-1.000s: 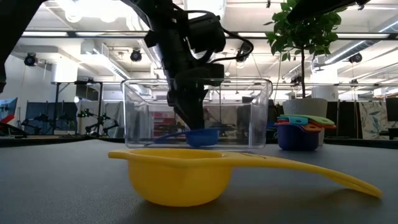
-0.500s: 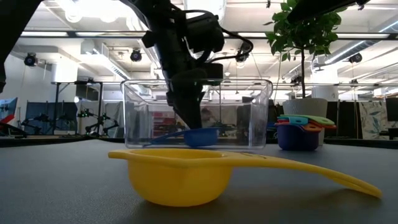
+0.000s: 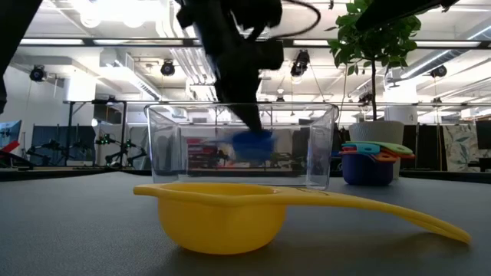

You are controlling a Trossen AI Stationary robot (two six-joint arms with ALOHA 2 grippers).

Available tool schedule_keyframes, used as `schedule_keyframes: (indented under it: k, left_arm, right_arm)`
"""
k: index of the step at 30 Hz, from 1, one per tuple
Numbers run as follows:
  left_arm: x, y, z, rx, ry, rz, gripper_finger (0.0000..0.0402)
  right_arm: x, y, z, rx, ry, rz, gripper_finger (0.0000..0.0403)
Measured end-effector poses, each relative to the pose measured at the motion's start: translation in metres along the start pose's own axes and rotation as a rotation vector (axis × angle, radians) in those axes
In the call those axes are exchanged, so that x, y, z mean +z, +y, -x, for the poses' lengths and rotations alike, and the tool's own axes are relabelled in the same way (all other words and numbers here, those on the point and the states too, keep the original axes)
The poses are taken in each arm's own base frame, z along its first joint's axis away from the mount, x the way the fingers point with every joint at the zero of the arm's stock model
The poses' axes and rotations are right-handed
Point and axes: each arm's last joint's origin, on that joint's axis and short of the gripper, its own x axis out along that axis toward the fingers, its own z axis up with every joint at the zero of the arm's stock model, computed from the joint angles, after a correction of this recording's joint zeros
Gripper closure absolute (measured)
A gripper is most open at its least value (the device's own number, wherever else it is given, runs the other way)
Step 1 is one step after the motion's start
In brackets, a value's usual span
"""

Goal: Nest measuring cups in basket
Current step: Stack the blue measuring cup on top of the green measuring cup

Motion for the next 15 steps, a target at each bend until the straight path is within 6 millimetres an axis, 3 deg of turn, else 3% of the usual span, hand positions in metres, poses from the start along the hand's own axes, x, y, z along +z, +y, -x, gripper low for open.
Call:
schedule_keyframes:
  k: [4, 15]
  left_arm:
    - [0.005, -0.008, 0.018, -0.005, -0.048, -0.032, 0.0401]
    - [0.016, -0.021, 0.102, -0.035, -0.345, -0.102, 0.0401]
  right_arm:
    - [0.000, 0.000, 0.000, 0.001, 0.004, 0.001, 0.0394]
    - [0.001, -0.001, 0.007, -0.014, -0.102, -0.067, 0.0394]
